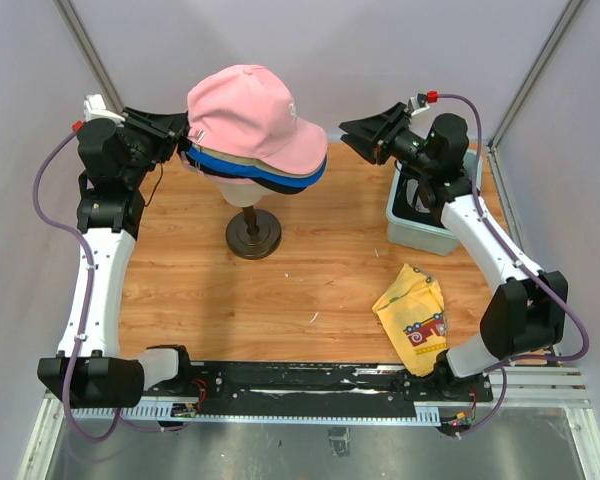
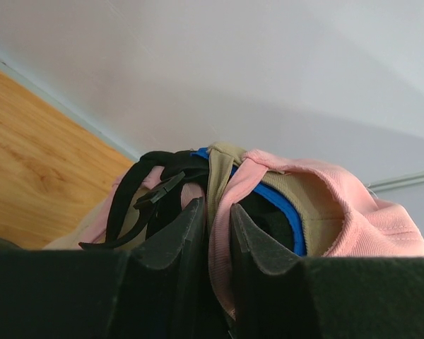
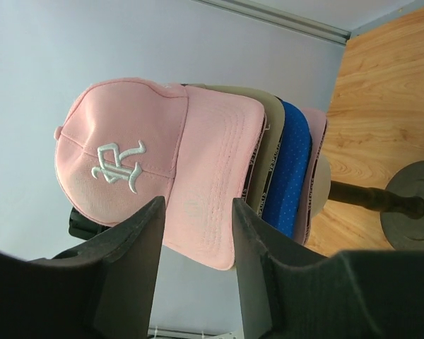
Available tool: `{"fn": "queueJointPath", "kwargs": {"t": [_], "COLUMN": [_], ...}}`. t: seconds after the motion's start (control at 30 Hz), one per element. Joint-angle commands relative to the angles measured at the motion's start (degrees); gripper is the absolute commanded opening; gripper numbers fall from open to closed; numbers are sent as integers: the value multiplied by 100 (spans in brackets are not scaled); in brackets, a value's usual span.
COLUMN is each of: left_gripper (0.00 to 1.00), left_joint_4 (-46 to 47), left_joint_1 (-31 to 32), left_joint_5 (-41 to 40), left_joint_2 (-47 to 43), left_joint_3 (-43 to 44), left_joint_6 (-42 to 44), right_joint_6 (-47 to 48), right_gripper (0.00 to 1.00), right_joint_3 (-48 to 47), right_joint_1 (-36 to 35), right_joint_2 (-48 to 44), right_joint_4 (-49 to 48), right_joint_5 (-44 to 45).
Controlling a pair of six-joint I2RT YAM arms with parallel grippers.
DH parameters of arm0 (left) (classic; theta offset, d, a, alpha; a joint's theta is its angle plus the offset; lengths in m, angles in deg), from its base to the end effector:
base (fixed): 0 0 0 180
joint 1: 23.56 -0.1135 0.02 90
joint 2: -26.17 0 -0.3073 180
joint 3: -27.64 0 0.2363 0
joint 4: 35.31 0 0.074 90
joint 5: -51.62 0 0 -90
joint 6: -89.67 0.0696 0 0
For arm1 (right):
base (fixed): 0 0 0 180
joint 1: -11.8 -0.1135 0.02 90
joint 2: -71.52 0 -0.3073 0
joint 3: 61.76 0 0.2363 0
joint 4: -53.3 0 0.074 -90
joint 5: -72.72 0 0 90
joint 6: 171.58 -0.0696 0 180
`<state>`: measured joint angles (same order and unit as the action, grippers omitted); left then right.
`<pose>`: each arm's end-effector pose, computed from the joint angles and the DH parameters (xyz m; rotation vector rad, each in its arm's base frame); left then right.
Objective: Stack the hats
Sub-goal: Stack the hat on the hat.
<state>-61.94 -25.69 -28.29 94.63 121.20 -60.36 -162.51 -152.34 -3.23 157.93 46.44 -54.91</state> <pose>0.2639 -0.0024 0.4958 -0.7392 1.5043 -0.9160 0.3397 0.1352 0.4621 0.3089 1.6697 1.7728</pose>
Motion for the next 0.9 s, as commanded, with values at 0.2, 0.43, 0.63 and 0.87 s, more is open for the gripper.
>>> {"fn": "queueJointPath", "kwargs": {"t": [0.2, 0.43, 0.63, 0.87], "left_gripper": [32, 35, 35, 35], "left_joint_4": [-312, -232, -209, -257], "left_joint_1": [-33, -50, -51, -59], "left_joint_5": [296, 303, 337, 327], "left_joint_2": [-69, -138, -158, -179], "left_joint_3": [-110, -104, -123, -123], "left_joint_6": [16, -99, -151, -128], "right_joint_6": [140, 250, 314, 443], "right_gripper": [44, 45, 45, 45], "right_joint_3": [-50, -160, -25, 145], "right_joint_1": [-342, -482, -486, -484], "right_joint_2": [52, 208, 132, -25], "right_joint_4": [-52, 80, 143, 249], "right_joint_5": [-212, -254, -263, -216]}}
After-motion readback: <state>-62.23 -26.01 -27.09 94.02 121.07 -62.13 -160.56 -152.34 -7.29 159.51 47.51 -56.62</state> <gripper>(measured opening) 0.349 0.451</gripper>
